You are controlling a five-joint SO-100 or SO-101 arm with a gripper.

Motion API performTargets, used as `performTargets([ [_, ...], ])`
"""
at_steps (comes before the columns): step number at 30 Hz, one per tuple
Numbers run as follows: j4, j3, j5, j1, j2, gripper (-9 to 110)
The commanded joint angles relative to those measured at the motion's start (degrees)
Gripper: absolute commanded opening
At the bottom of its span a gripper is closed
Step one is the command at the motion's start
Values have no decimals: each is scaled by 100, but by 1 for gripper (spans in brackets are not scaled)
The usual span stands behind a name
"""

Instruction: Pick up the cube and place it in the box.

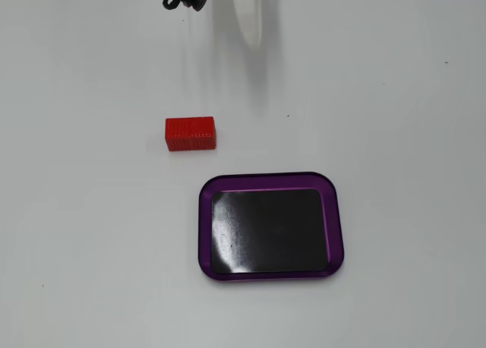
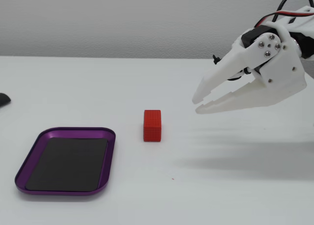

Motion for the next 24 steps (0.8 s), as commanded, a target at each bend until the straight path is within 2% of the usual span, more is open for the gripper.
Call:
performTargets([
  [1,-70,9,44,35,141,0],
  [19,-70,-26,26,53,141,0],
  [24,-202,-923,9,88,-88,0],
])
